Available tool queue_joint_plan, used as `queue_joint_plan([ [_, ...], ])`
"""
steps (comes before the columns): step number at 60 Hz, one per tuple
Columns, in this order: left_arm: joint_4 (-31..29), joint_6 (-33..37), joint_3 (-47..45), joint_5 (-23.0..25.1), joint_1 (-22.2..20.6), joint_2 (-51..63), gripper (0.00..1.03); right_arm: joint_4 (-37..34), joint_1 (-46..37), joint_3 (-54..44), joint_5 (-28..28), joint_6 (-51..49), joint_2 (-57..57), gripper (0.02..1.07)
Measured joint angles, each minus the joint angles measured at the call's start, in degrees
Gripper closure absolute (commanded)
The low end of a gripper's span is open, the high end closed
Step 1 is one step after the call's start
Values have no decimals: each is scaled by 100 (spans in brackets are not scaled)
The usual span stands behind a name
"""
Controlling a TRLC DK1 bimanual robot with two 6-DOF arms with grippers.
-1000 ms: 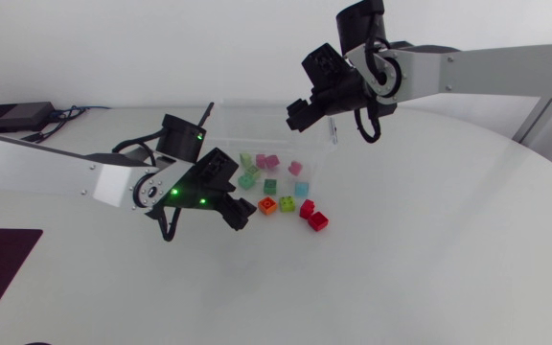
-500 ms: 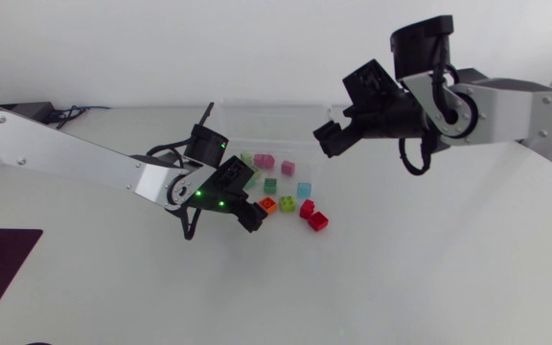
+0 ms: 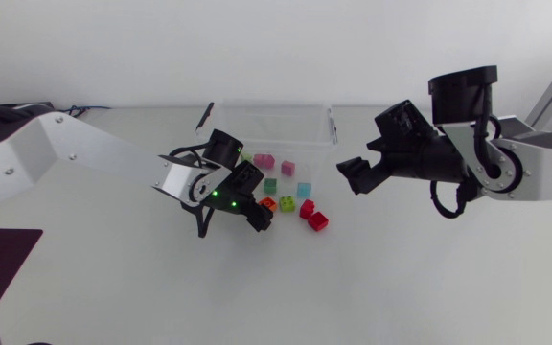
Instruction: Pick up the duplo bricks and place them in the container
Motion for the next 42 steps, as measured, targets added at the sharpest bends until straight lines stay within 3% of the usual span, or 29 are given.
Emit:
queue_joint_plan([
  [14, -28, -24, 76, -59, -26, 149, 27, 22, 0, -592, -199, -2, -197, 7],
  [22, -7, -46, 87, -76, -37, 164, 44, 92, 28, -977, -243, -31, -267, 7],
  [34, 48, -179, 175, -125, -39, 238, 44, 127, 140, -1163, -304, -133, -199, 7],
  [38, 120, -197, 179, -146, -39, 249, 54, 129, 280, -1167, -302, -151, -39, 7],
  [42, 184, -240, 186, -151, -37, 260, 57, 129, 391, -1167, -299, -153, 232, 7],
])
